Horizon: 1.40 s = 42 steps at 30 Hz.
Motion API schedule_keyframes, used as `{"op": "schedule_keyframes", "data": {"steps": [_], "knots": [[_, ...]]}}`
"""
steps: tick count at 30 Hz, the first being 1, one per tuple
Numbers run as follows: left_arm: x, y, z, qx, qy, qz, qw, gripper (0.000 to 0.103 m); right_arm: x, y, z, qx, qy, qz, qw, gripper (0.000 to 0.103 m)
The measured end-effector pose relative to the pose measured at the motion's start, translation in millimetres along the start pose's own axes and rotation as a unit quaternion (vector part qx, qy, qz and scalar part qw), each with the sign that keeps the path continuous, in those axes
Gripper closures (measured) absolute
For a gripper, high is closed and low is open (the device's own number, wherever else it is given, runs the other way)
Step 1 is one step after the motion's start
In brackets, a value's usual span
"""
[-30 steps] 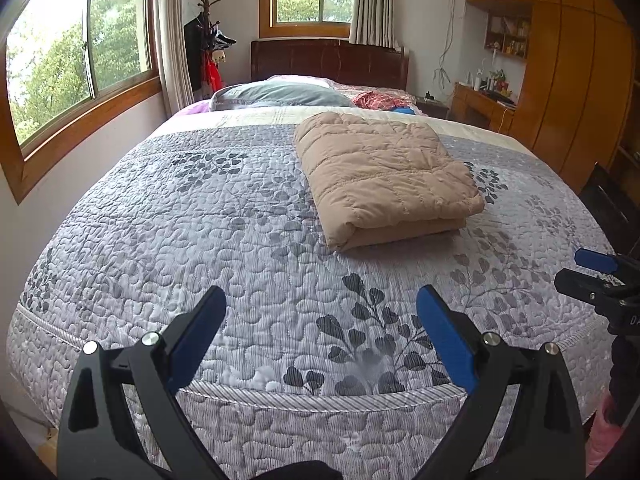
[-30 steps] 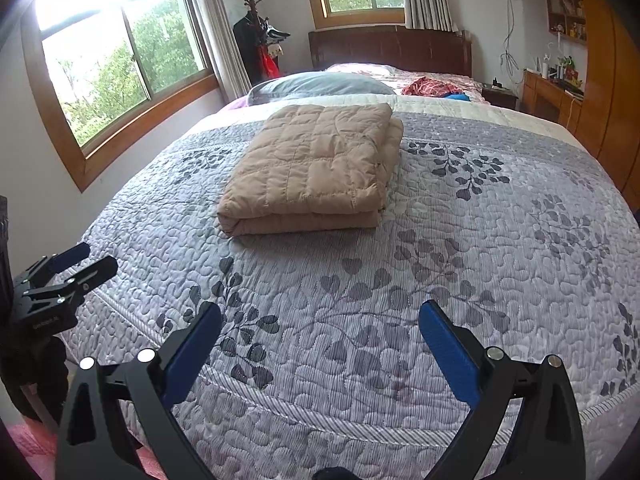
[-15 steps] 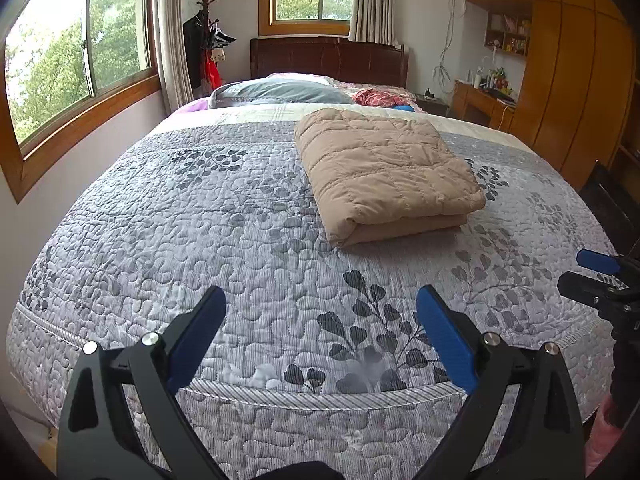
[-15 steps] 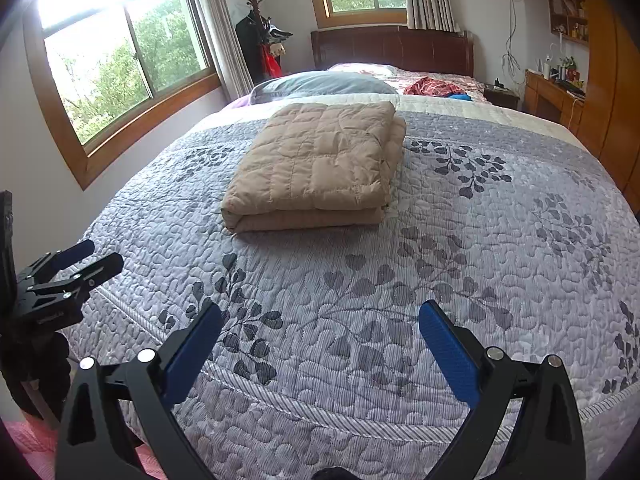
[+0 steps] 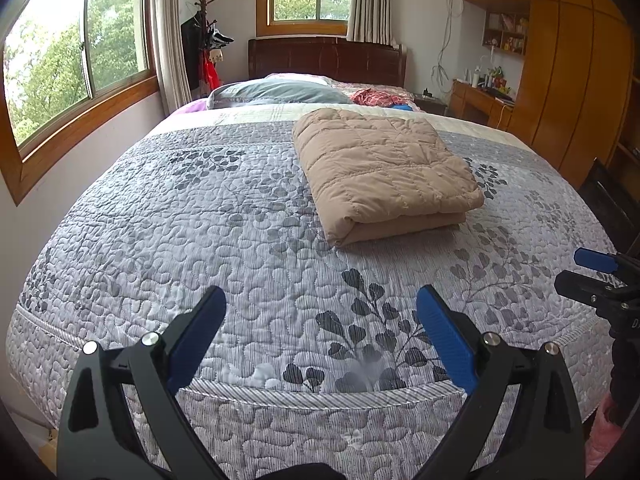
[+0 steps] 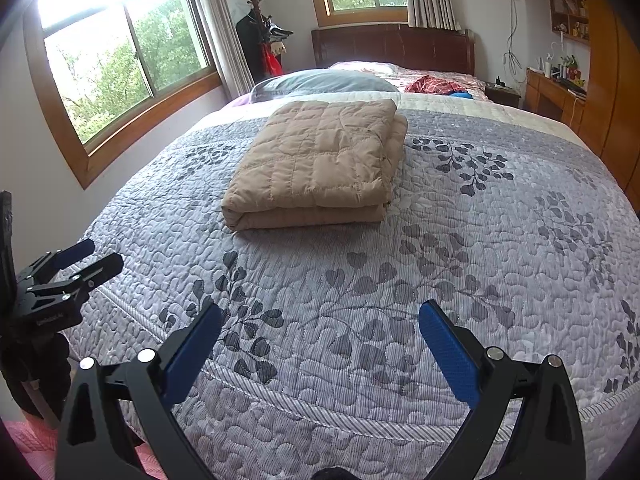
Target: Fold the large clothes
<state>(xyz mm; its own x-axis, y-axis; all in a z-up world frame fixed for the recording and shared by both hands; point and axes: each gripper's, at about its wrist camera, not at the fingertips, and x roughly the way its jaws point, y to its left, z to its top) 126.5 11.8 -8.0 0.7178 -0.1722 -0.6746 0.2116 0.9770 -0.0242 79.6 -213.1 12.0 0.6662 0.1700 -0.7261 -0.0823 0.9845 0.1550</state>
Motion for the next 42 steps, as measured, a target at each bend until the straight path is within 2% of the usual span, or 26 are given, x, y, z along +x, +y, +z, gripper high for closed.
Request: {"op": "schedule_keyframes", "data": {"steps": [42], "knots": [[2.6, -2.3, 3.4, 0.009, -0.002, -0.005, 0.9999, 0.008, 4.0, -2.4, 1.5, -0.006, 0.005, 0.002, 1.000, 0.004]]}}
